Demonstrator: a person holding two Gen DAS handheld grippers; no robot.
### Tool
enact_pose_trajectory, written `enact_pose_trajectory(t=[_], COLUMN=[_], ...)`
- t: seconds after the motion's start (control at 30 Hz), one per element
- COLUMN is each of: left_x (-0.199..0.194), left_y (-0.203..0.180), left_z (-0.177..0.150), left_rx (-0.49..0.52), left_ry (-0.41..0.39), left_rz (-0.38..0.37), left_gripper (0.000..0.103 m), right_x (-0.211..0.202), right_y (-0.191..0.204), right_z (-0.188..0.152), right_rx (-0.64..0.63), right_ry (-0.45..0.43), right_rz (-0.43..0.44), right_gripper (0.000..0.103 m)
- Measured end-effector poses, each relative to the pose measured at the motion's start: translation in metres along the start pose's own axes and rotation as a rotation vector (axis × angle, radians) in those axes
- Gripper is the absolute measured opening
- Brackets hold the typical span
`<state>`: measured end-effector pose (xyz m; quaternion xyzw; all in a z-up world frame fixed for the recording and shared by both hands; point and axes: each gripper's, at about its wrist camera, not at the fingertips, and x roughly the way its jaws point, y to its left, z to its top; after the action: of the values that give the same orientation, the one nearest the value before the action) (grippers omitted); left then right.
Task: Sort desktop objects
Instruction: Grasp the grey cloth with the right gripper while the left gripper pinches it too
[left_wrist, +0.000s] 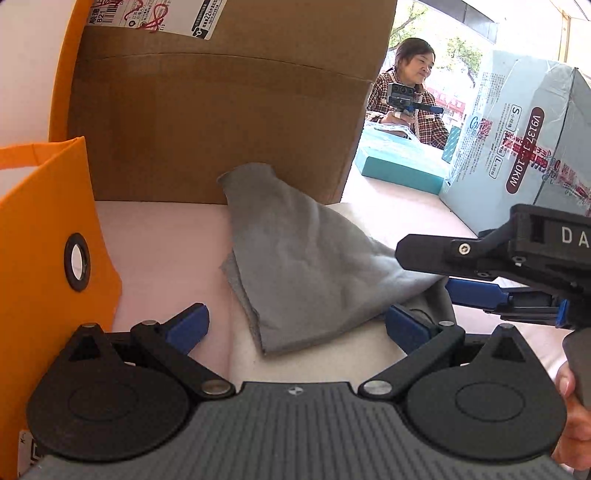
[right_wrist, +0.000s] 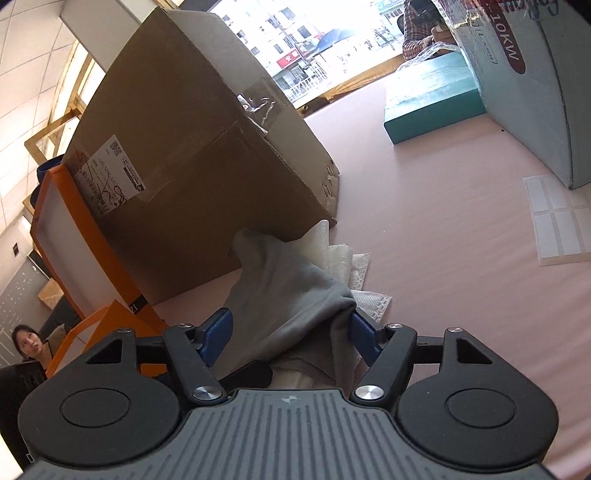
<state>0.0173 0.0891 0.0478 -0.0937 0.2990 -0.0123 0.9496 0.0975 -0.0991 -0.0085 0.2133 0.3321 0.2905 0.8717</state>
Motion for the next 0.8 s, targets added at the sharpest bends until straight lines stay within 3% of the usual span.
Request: enact_pose_trajectory(t=[0.13, 0.23, 0.3, 0.37, 0.43, 0.67, 0.8], left_x=[0.002, 0.003, 0.002, 0.002, 0.0, -0.009, -0.02], left_y=[-0.001, -0.004, -0.005, -0.005, -0.004, 0.004, -0.006], left_z=[0.0, 0.0, -0.001, -0.001, -0.002, -0.002, -0.003], left_rx=[0.002, 0.005, 0.005, 0.002, -0.006, -0.052, 0.022], left_ry=[0.0, 0.001, 0.0, -0.002, -0.006, -0.034, -0.063], left_rz=[-0.002, 0.001, -0.001, -0.006, -0.013, -0.06, -0.078], left_gripper=[0.103, 0.103, 0.103, 0.103, 0.103, 0.102, 0.103], right_x=[0.009, 0.022, 0.026, 0.031, 0.034, 0.011, -0.015], right_y=[0.005, 0.012, 0.019, 0.022, 0.021, 0.014, 0.012], right_z=[-0.002, -0.005, -0.007, -0.008, -0.009, -0.006, -0.005], right_rx=[-0.007, -0.056, -0.115, -0.154, -0.165, -0.135, -0.133], right_ry=[0.002, 0.0, -0.01, -0.02, -0.027, -0.051, -0.031], right_rz=[-0.033, -0.104, -0.151, -0.188, -0.192, -0.171, -0.116], right_gripper=[0.067, 0.064, 0.05, 0.026, 0.017, 0.014, 0.015])
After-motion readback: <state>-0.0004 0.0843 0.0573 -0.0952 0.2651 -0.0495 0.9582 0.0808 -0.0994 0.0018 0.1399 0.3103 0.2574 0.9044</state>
